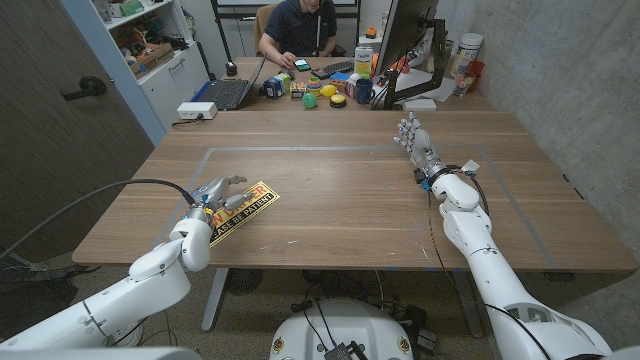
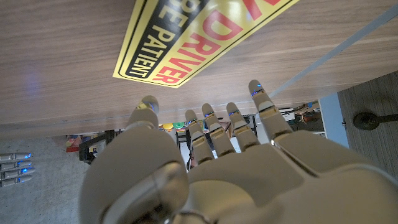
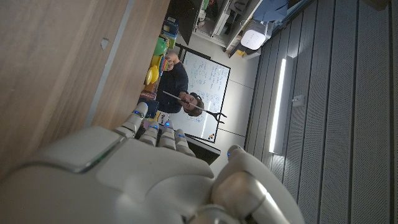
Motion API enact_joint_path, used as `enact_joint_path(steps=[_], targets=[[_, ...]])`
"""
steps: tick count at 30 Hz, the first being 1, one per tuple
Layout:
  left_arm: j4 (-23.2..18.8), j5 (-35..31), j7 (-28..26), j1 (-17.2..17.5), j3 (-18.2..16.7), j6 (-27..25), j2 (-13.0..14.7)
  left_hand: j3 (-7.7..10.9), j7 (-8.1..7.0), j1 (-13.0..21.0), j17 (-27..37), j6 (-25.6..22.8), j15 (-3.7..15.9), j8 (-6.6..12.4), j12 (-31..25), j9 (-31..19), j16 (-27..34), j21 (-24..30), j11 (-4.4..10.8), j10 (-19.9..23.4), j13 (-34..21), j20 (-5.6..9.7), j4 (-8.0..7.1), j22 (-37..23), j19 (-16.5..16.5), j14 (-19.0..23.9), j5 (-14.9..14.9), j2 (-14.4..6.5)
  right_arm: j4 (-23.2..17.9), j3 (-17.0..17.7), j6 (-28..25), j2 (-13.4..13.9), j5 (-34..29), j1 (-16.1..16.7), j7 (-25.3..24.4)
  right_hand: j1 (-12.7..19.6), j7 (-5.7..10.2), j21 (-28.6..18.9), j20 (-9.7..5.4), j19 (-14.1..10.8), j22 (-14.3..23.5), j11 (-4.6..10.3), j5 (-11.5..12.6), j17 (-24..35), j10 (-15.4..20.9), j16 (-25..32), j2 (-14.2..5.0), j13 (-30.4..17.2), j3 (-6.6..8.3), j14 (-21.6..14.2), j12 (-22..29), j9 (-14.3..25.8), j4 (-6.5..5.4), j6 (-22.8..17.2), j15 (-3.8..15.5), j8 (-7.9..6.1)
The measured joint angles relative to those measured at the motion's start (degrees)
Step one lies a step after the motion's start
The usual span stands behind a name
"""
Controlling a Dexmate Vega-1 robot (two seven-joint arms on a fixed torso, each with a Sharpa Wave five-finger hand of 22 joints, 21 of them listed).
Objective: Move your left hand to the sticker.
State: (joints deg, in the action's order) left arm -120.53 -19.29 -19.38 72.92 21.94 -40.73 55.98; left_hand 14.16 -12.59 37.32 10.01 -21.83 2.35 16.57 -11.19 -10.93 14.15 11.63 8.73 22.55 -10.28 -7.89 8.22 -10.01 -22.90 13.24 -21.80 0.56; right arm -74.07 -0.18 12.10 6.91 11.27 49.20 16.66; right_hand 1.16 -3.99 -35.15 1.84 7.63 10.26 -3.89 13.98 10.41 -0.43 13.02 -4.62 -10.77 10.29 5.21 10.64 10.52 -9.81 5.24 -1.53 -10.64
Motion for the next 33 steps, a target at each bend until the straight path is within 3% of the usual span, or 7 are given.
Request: enact_joint_path(steps=[10, 16, 23, 33], targets=[[-0.4, 0.5, 0.0, 0.1, 0.0, -0.2, 0.5, 0.47, -0.30, 0.4, 0.0, -0.3, 0.00, -0.62, 0.6, 0.0, -0.9, 0.0, -0.23, -1.2, 0.0, 0.32, -0.01, 0.0, 0.3, 0.0, 0.0, -0.4, -0.5, 0.0, -0.3, 0.0, 0.0, 0.3, -0.2, 0.0, 0.00, 0.0, 0.00, 0.0, 0.0, 0.00, 0.2, 0.0, 0.0, 0.0, 0.00, 0.0, 0.00, 0.0, 0.0, 0.0, 0.00, 0.0, 0.00, 0.00], [-0.6, 0.9, -0.4, 0.4, 0.0, -0.1, 0.7, 0.99, -0.30, 0.6, 0.0, -0.3, -0.10, -1.34, 1.3, 0.1, -2.1, -0.4, 0.67, -4.8, 0.0, 0.54, -0.45, 0.0, 0.6, -2.6, 0.0, -1.6, -0.9, -0.1, -0.3, 0.0, 0.0, 0.6, -0.2, 0.0, 0.00, 0.0, 0.00, 0.0, 0.0, 0.00, 0.2, 0.0, 0.0, 0.0, 0.00, 0.0, 0.00, 0.0, 0.0, 0.0, 0.00, 0.0, 0.00, 0.00], [-0.7, 1.4, -0.7, 0.7, -0.2, 0.3, 1.0, 1.25, -0.30, 0.7, 0.0, -0.3, -0.05, -1.56, 1.4, 0.3, -2.1, -0.4, 0.73, -6.5, 0.0, 0.94, -0.33, 0.0, 0.3, -3.0, 0.0, -1.7, -1.2, -0.1, -0.4, 0.1, 0.0, 0.8, -0.3, 0.0, 0.00, 0.4, 0.22, -0.2, 0.0, 0.00, 0.2, 0.0, 0.0, 0.0, 0.00, 0.0, 0.00, 0.0, 0.0, 0.0, 0.00, 0.0, 0.00, 0.00], [-0.8, 1.7, -0.8, 0.8, -0.4, 0.5, 1.3, 1.49, -0.30, 0.5, 0.0, -0.3, -0.05, -2.00, 1.7, 0.3, -2.1, -0.4, 0.60, -6.8, 0.0, 1.26, -0.57, 0.0, 0.6, -3.0, 0.4, -1.9, -1.3, -0.2, -0.4, 0.1, 0.0, 0.8, -0.5, 0.0, 0.00, 0.4, 0.21, -0.2, 0.0, 0.00, 0.2, 0.0, 0.0, 0.0, 0.00, 0.0, 0.00, -0.2, 0.0, 0.0, 0.00, 0.0, -0.21, 0.00]])
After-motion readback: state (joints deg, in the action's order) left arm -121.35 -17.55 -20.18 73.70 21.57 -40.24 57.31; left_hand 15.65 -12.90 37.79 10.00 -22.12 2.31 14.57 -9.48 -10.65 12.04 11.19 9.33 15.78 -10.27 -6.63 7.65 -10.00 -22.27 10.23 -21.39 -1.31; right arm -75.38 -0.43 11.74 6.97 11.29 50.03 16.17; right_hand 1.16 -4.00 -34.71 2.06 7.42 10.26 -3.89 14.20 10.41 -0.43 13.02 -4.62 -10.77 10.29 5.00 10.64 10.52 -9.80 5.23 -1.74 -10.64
